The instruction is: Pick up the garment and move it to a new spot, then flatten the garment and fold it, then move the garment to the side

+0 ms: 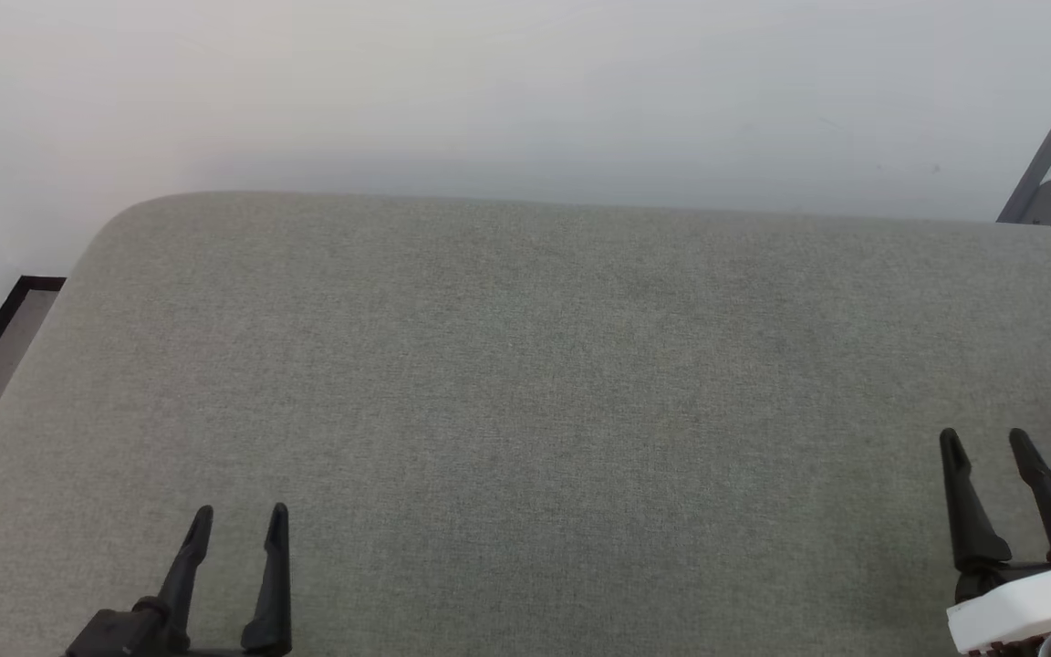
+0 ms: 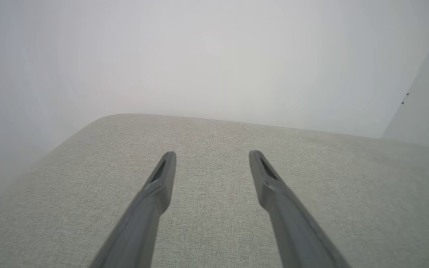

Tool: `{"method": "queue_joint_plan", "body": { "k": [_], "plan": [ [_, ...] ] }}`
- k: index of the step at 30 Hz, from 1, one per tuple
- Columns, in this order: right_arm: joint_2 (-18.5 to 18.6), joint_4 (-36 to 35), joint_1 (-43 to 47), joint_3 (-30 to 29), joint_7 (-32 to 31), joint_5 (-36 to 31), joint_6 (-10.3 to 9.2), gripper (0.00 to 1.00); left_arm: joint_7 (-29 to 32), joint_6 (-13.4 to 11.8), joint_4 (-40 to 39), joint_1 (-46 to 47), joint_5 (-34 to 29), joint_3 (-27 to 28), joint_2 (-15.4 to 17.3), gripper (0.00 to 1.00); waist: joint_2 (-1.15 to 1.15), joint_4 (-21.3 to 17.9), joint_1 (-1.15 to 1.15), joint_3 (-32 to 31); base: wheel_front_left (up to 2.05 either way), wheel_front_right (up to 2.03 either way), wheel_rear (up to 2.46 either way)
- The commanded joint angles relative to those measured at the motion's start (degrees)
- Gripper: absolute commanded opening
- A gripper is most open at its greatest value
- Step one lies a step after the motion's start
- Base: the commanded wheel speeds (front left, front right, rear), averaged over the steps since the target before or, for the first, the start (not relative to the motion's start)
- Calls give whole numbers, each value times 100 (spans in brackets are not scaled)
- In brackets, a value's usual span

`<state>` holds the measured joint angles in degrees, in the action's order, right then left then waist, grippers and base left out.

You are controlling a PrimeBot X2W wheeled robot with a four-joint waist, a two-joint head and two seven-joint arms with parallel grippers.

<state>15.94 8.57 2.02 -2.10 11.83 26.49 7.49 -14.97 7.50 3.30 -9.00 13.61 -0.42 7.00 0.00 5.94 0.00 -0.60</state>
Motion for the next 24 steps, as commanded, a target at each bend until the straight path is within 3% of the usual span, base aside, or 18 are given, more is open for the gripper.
{"method": "queue_joint_plan", "body": {
  "k": [1,24],
  "plan": [
    [-63,-94,80,-24,-53,-31,-1,100,-31,-6,-31,-62,-29,32,-8,100,0,-13,0,16,0,0,0],
    [-218,-487,222,-109,-318,-91,-1,100,-31,-6,-41,-75,65,114,-41,100,0,-78,0,-1,0,0,0]
  ]
}}
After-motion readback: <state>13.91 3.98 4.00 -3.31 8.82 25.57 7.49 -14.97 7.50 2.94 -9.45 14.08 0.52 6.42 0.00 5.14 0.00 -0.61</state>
